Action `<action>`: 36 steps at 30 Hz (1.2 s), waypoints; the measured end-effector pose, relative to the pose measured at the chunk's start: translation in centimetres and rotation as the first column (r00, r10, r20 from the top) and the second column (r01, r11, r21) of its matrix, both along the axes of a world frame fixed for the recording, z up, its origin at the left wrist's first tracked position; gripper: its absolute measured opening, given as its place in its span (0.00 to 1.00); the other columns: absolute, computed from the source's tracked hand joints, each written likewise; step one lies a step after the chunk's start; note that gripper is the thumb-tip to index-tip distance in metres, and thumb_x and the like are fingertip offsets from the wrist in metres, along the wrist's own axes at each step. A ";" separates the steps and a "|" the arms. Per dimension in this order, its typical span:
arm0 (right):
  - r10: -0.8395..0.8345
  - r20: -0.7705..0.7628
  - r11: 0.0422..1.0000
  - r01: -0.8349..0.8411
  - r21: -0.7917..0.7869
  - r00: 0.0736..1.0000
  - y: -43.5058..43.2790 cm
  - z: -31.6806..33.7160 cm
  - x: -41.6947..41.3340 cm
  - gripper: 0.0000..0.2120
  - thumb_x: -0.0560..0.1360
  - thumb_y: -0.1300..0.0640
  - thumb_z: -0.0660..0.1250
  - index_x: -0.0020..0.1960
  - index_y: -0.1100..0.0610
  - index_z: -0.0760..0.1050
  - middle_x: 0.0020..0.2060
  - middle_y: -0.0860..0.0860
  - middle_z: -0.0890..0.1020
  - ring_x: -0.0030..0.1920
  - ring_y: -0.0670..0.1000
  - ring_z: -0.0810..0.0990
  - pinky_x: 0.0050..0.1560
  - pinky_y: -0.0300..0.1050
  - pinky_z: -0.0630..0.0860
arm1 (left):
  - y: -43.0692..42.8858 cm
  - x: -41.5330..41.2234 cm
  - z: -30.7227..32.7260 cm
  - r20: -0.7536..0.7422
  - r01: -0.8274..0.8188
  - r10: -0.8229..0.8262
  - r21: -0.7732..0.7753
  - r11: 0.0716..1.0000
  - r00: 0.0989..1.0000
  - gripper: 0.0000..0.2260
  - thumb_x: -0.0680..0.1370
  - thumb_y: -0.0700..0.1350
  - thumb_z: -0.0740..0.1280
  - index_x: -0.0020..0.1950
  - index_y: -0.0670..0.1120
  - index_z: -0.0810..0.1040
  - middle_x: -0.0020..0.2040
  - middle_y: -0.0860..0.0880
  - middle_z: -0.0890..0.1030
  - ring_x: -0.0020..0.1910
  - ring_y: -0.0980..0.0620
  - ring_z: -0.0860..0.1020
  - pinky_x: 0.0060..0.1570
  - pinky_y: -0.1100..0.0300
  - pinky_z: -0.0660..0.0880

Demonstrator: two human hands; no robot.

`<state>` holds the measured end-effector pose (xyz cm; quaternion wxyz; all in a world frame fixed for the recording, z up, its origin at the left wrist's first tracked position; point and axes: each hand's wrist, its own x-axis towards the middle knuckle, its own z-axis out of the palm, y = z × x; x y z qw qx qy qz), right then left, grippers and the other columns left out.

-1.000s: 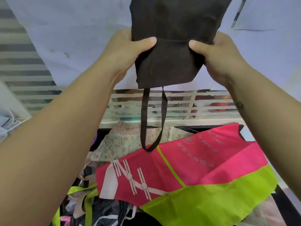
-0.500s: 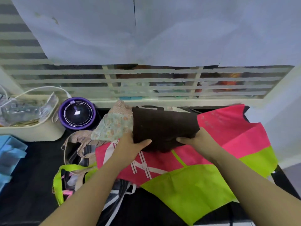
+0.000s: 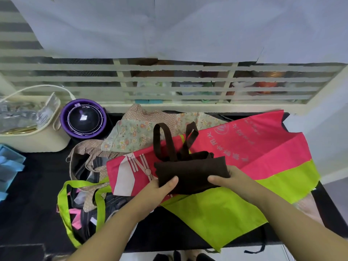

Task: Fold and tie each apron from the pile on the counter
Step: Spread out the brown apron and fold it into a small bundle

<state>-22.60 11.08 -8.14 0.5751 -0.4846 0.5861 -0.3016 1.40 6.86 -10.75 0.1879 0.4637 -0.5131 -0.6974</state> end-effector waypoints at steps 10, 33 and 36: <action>-0.191 -0.465 0.976 0.116 -0.186 0.865 -2.0 -3.1 1.7 0.29 0.67 0.26 0.58 0.44 0.50 0.81 0.38 0.45 0.85 0.44 0.49 0.83 0.62 0.59 0.71 | -0.4 -0.6 -2.2 0.117 -0.283 0.299 -0.138 0.949 0.947 0.07 0.79 0.49 0.65 0.56 0.54 0.74 0.50 0.60 0.78 0.53 0.59 0.78 0.49 0.67 0.72; -0.177 0.107 0.971 0.192 -0.145 0.978 -4.8 5.5 1.5 0.09 0.74 0.64 0.68 0.55 0.59 0.79 0.49 0.55 0.85 0.52 0.54 0.83 0.55 0.49 0.79 | -3.5 0.3 6.3 -0.288 -0.165 0.311 0.437 0.884 0.906 0.22 0.64 0.45 0.77 0.56 0.39 0.81 0.54 0.40 0.83 0.51 0.43 0.83 0.46 0.52 0.82; -0.136 0.093 0.947 0.157 -0.280 0.986 -5.2 8.9 1.3 0.08 0.73 0.64 0.69 0.51 0.57 0.80 0.46 0.52 0.85 0.48 0.50 0.83 0.50 0.42 0.79 | -4.9 0.6 9.3 -0.358 -0.114 0.232 0.321 0.940 0.904 0.36 0.49 0.49 0.85 0.55 0.43 0.83 0.57 0.41 0.82 0.55 0.43 0.81 0.46 0.53 0.81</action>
